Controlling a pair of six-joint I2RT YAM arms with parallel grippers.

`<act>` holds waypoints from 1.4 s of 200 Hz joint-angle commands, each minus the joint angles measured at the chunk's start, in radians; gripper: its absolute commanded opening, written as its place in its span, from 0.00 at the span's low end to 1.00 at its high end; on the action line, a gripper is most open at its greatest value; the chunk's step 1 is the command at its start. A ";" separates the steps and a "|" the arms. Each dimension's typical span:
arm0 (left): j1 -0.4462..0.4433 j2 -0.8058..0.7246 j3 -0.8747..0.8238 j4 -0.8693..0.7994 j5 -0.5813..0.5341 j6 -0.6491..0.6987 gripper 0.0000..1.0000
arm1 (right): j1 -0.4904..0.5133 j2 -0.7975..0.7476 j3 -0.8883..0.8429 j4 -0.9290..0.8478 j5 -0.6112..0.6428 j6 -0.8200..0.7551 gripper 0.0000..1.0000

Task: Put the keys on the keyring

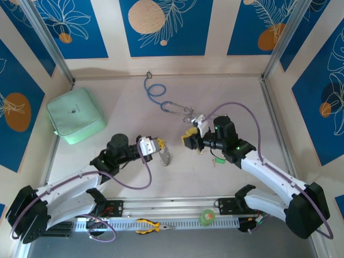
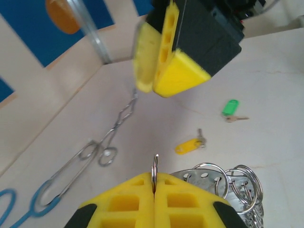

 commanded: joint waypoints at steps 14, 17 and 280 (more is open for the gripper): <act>-0.009 -0.002 0.117 -0.165 -0.106 -0.093 0.00 | -0.101 0.010 0.054 -0.243 0.088 0.457 0.35; -0.009 -0.003 0.113 -0.160 -0.104 -0.092 0.00 | -0.101 0.005 0.050 -0.256 0.097 0.461 0.34; -0.010 0.010 0.037 -0.110 -0.019 -0.046 0.00 | 0.064 0.642 0.312 -0.882 0.654 0.942 0.35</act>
